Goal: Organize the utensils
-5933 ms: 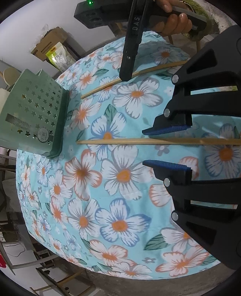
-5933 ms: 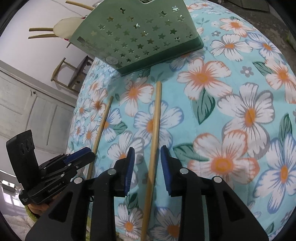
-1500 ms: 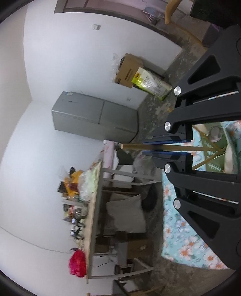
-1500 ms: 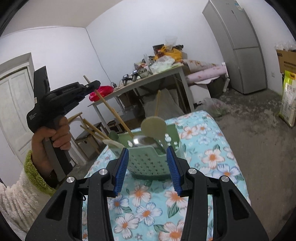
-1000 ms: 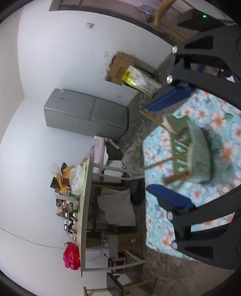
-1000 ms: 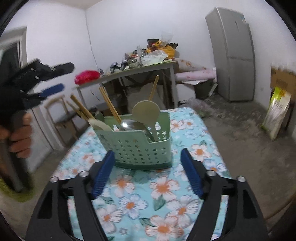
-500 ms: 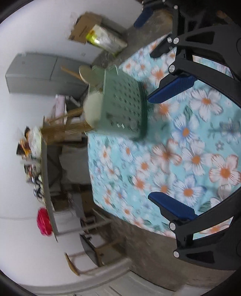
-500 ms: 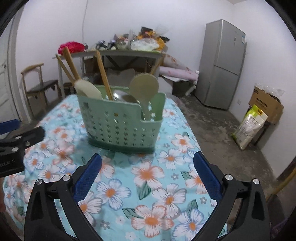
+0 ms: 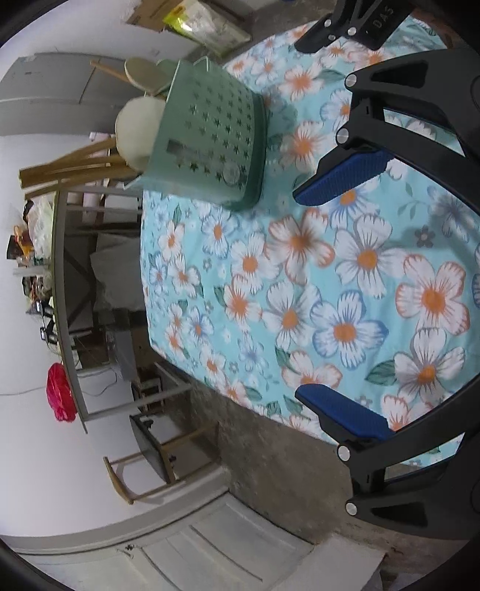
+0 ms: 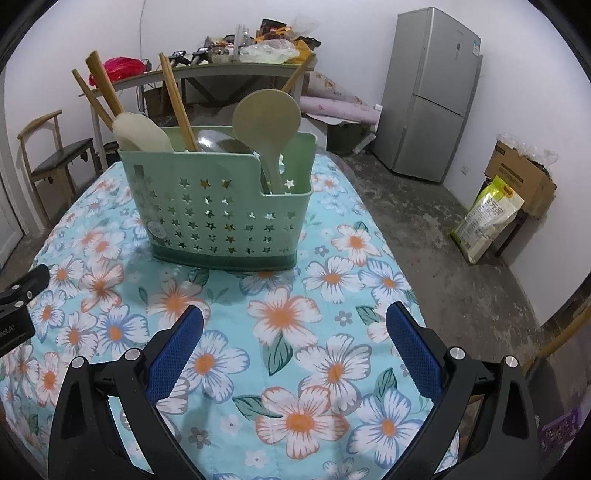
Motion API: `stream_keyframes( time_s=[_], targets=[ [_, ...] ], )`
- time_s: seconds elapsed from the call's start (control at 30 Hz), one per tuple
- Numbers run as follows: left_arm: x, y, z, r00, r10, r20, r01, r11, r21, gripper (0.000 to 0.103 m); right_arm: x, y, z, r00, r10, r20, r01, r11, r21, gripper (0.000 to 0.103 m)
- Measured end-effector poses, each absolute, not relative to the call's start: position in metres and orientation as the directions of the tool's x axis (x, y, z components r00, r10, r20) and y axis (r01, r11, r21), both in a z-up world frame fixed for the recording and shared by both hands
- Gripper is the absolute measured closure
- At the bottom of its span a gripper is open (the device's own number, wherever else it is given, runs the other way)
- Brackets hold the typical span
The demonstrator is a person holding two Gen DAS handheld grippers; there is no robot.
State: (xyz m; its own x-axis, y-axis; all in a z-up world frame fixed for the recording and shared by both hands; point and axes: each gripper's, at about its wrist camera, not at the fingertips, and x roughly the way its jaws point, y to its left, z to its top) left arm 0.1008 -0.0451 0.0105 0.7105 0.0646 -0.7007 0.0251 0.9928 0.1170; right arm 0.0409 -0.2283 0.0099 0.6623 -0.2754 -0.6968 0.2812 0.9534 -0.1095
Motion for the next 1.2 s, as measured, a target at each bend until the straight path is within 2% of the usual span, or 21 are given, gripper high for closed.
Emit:
stream_keyframes(
  time_s=[1.2],
  targets=[
    [0.1029, -0.0458, 0.0132, 0.701, 0.062, -0.711, 0.032, 0.992, 0.118, 0.01, 0.0429, -0.2298, 0.0152, 0.666, -0.288, -0.688, 0.297, 0.948, -0.109, 0.007]
  ],
)
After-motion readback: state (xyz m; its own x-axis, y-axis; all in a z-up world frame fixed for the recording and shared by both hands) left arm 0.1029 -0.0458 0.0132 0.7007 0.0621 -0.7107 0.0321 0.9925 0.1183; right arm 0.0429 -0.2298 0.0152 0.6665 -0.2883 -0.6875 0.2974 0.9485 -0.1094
